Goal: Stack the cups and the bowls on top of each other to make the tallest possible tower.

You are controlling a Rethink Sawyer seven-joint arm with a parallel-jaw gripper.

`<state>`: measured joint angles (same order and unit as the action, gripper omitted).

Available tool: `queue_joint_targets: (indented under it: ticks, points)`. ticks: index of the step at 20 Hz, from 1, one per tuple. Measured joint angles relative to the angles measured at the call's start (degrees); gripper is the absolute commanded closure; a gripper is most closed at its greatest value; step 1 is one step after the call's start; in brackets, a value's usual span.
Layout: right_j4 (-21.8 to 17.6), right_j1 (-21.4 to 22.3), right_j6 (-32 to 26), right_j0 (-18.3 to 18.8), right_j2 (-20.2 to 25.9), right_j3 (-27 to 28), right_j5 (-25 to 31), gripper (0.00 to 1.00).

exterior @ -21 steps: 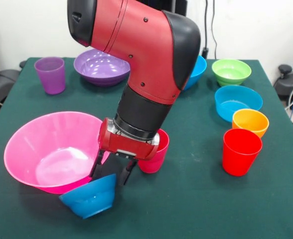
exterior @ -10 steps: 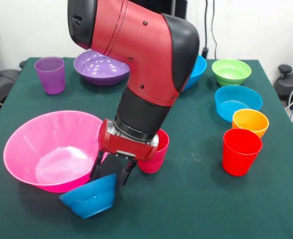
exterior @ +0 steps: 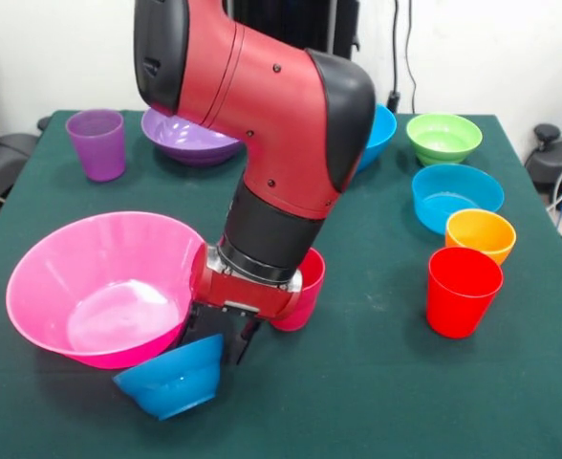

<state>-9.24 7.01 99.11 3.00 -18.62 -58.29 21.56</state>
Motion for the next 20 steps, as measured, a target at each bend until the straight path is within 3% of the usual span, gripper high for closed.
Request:
queue_joint_targets:
  ticks: [6,7,20]
  points:
    - [0.0,-1.1,0.0,0.0,-0.5,0.0,-0.2,0.00]
    - [0.0,-1.4,0.0,-0.1,-1.1,0.0,-0.2,1.00]
    - [-0.7,-3.0,0.0,-1.9,-5.2,0.1,-0.2,1.00]
